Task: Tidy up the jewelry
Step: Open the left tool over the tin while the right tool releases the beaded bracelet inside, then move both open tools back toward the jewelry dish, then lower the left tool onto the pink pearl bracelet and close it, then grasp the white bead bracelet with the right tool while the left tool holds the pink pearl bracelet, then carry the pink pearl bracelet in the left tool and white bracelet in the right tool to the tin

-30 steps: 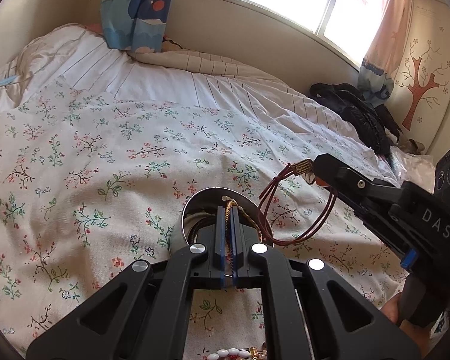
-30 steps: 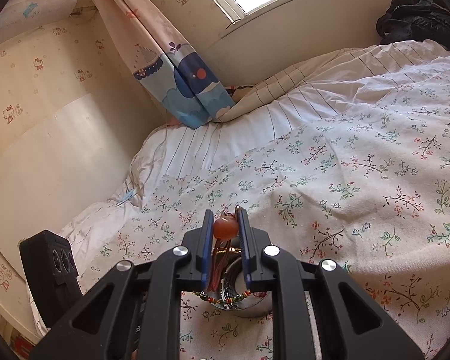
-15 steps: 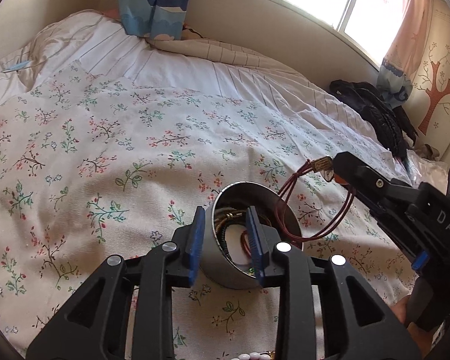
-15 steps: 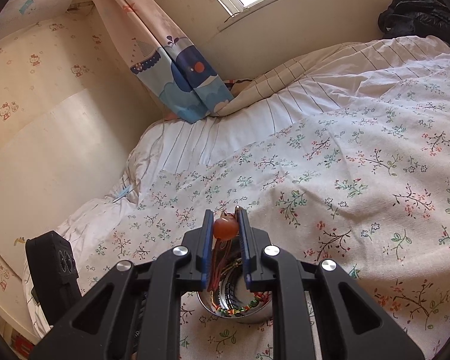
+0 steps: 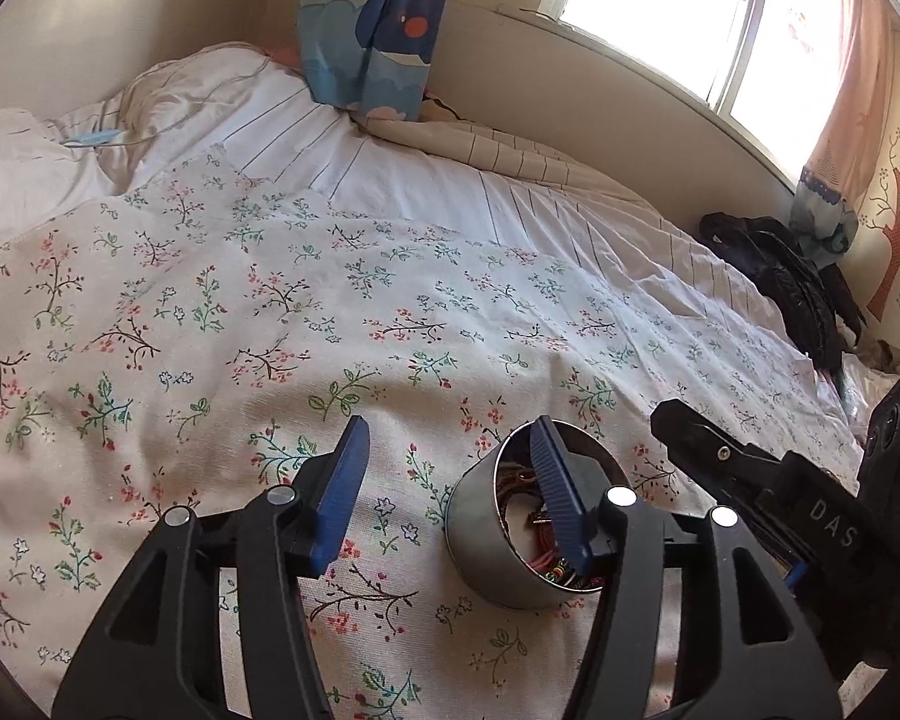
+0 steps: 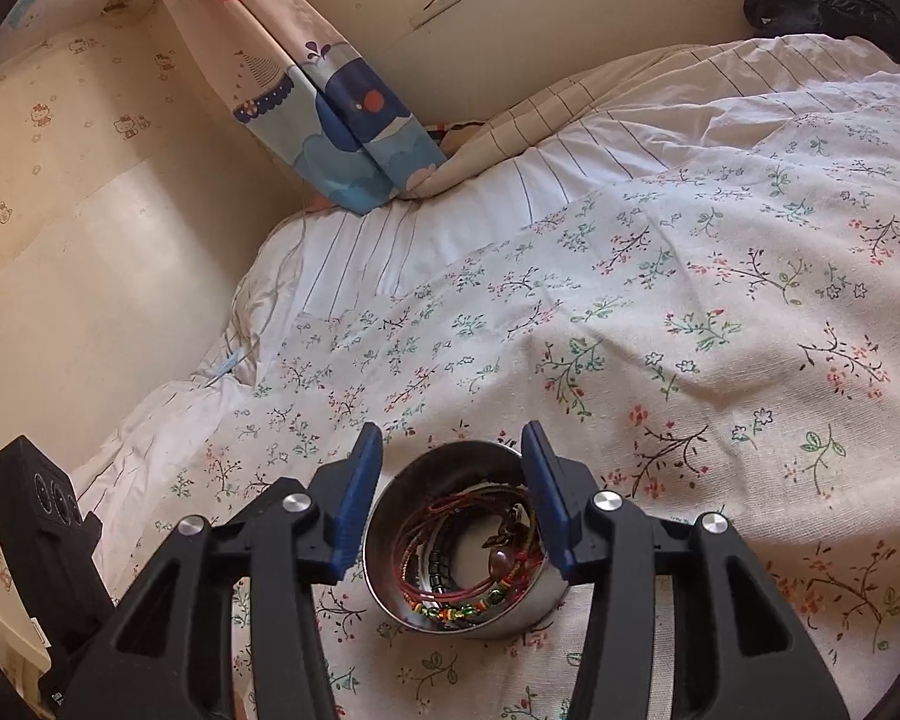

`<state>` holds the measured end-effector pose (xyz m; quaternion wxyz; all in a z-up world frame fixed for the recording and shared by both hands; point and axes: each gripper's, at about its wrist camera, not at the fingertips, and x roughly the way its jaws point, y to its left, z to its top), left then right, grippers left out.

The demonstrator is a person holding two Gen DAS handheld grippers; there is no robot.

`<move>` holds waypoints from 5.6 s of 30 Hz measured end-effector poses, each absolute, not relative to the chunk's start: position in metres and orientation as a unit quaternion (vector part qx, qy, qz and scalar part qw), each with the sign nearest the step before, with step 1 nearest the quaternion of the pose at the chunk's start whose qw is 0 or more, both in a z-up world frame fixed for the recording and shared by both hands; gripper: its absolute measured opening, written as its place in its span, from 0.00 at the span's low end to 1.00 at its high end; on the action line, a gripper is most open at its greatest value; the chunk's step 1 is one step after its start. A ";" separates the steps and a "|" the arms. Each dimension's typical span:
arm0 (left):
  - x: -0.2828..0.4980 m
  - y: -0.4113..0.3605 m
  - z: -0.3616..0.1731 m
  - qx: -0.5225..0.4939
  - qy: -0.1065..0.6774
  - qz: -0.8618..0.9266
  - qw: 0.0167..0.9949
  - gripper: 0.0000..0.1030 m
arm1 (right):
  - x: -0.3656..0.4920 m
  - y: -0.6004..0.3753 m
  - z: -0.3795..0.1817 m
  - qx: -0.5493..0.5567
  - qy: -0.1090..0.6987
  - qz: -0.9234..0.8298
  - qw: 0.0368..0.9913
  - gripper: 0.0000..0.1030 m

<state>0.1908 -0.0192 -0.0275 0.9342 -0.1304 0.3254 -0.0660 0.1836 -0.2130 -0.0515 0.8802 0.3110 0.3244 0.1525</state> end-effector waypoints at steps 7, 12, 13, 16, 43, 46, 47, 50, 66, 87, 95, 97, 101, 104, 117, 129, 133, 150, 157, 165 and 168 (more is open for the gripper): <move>0.189 -0.023 -0.029 -0.109 0.330 -0.047 0.936 0.72 | 0.180 -0.211 -0.053 0.282 0.337 0.124 0.890 0.59; 0.179 -0.031 -0.030 -0.064 0.335 -0.022 0.940 0.78 | 0.165 -0.215 -0.057 0.254 0.362 0.085 0.893 0.70; 0.175 -0.031 -0.030 -0.057 0.334 -0.019 0.941 0.80 | 0.161 -0.217 -0.058 0.249 0.367 0.078 0.893 0.73; 0.161 -0.033 -0.028 -0.035 0.336 -0.016 0.941 0.84 | 0.146 -0.226 -0.061 0.239 0.383 0.057 0.891 0.76; 0.060 -0.016 -0.018 0.022 0.357 -0.030 0.934 0.92 | 0.047 -0.219 -0.055 0.192 0.431 0.030 0.881 0.86; 0.061 -0.017 -0.020 0.026 0.358 -0.029 0.933 0.92 | 0.050 -0.214 -0.056 0.181 0.435 0.034 0.881 0.86; 0.061 -0.017 -0.020 0.025 0.359 -0.030 0.933 0.92 | 0.050 -0.213 -0.056 0.178 0.436 0.036 0.882 0.86; 0.061 -0.017 -0.020 0.026 0.359 -0.030 0.933 0.92 | 0.050 -0.212 -0.056 0.176 0.435 0.037 0.882 0.87; 0.069 -0.019 -0.033 0.006 0.395 -0.095 0.914 0.92 | 0.049 -0.234 -0.058 0.188 0.433 -0.011 0.881 0.88; 0.082 -0.049 -0.072 0.021 0.463 -0.167 0.870 0.58 | 0.049 -0.245 -0.060 0.226 0.426 0.006 0.876 0.89; 0.076 -0.057 -0.066 0.036 0.445 -0.184 0.876 0.07 | 0.049 -0.245 -0.060 0.224 0.428 0.004 0.875 0.89; 0.076 -0.050 -0.060 0.019 0.437 -0.180 0.881 0.07 | 0.049 -0.245 -0.060 0.223 0.429 0.004 0.875 0.89; 0.079 -0.037 -0.054 -0.009 0.430 -0.174 0.886 0.07 | 0.049 -0.244 -0.061 0.222 0.430 0.004 0.875 0.90; 0.080 -0.030 -0.049 -0.022 0.420 -0.165 0.892 0.07 | 0.049 -0.244 -0.061 0.223 0.430 0.005 0.875 0.90; 0.097 0.013 -0.063 -0.051 0.450 -0.044 0.890 0.07 | 0.069 -0.178 -0.056 0.125 0.436 0.112 0.884 0.89; 0.103 0.014 -0.071 -0.063 0.472 -0.051 0.878 0.07 | 0.102 -0.136 -0.082 0.084 0.487 0.196 0.847 0.35; 0.104 0.013 -0.072 -0.065 0.473 -0.053 0.877 0.07 | 0.097 -0.155 -0.078 0.128 0.480 0.182 0.849 0.06; 0.104 0.009 -0.074 -0.062 0.479 -0.058 0.874 0.07 | 0.109 -0.158 -0.092 0.186 0.502 0.200 0.820 0.50; 0.104 0.008 -0.076 -0.059 0.480 -0.058 0.873 0.07 | 0.100 -0.170 -0.084 0.199 0.478 0.194 0.833 0.11; 0.102 0.008 -0.073 -0.059 0.476 -0.065 0.875 0.07 | 0.081 -0.209 -0.059 0.276 0.409 0.186 0.850 0.08; 0.101 0.006 -0.071 -0.057 0.472 -0.069 0.877 0.07 | 0.082 -0.217 -0.060 0.298 0.408 0.183 0.843 0.08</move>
